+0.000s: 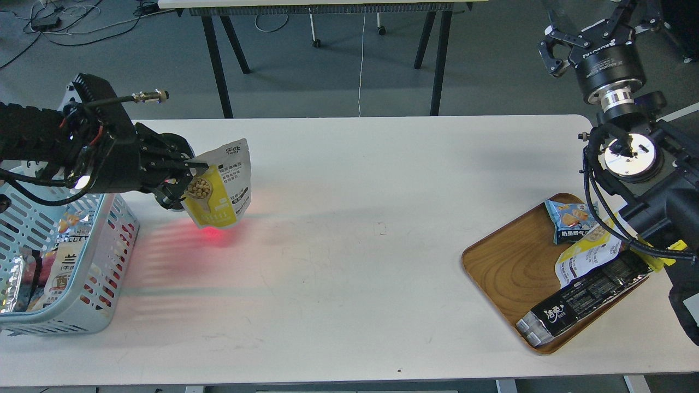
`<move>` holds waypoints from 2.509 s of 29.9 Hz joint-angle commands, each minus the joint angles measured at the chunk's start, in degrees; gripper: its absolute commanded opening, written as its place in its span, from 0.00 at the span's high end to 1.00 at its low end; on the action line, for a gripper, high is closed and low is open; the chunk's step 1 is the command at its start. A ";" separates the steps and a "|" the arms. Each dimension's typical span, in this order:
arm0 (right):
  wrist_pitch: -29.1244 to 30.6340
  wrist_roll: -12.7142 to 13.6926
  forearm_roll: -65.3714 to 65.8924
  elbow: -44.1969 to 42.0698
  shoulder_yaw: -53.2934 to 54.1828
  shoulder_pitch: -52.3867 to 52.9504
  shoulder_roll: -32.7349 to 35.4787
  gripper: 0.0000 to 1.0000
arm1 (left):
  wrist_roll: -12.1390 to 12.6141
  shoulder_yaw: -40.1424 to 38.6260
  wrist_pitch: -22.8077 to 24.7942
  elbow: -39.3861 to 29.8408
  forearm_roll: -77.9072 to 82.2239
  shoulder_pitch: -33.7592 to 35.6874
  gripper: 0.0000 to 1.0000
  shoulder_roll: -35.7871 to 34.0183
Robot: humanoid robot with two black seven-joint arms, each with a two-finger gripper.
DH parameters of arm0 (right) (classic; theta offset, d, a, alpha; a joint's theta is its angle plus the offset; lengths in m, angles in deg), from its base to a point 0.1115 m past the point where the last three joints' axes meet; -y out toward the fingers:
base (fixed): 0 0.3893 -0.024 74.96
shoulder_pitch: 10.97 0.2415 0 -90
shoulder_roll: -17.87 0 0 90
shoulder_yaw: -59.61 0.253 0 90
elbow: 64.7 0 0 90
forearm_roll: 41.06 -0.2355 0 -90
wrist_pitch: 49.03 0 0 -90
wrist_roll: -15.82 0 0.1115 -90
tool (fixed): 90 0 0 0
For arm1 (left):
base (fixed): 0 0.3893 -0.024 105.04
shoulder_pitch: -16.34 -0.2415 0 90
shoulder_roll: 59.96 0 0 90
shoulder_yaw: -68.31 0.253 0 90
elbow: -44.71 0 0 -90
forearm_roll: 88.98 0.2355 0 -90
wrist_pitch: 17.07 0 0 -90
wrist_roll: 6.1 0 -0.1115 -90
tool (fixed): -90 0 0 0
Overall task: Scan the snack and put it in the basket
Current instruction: 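Hold the pouch in front of the scanner's red beam, then move the pouch over the blue basket and drop it in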
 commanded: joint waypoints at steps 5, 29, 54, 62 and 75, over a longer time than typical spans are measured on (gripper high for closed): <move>0.00 0.01 0.00 0.00 -0.09 0.14 0.06 0.01 | -0.25 0.11 0.00 -0.88 0.00 -0.07 1.00 -0.39; 0.00 0.01 0.00 0.00 0.00 0.32 -0.03 0.01 | 0.01 0.11 0.00 -2.11 0.00 -0.24 1.00 -1.19; 0.00 0.01 0.00 0.00 0.00 0.67 -0.03 0.01 | -0.61 -0.50 0.00 -5.97 0.00 -0.33 1.00 -4.52; 0.00 0.01 0.00 -0.09 0.00 0.84 -0.20 0.01 | -3.12 -5.25 0.00 -9.67 0.00 -0.16 1.00 -15.15; 0.00 -0.07 0.00 -0.18 -0.09 1.29 -1.70 0.01 | -3.12 -5.35 -6.73 -9.06 0.00 -0.07 1.00 -36.15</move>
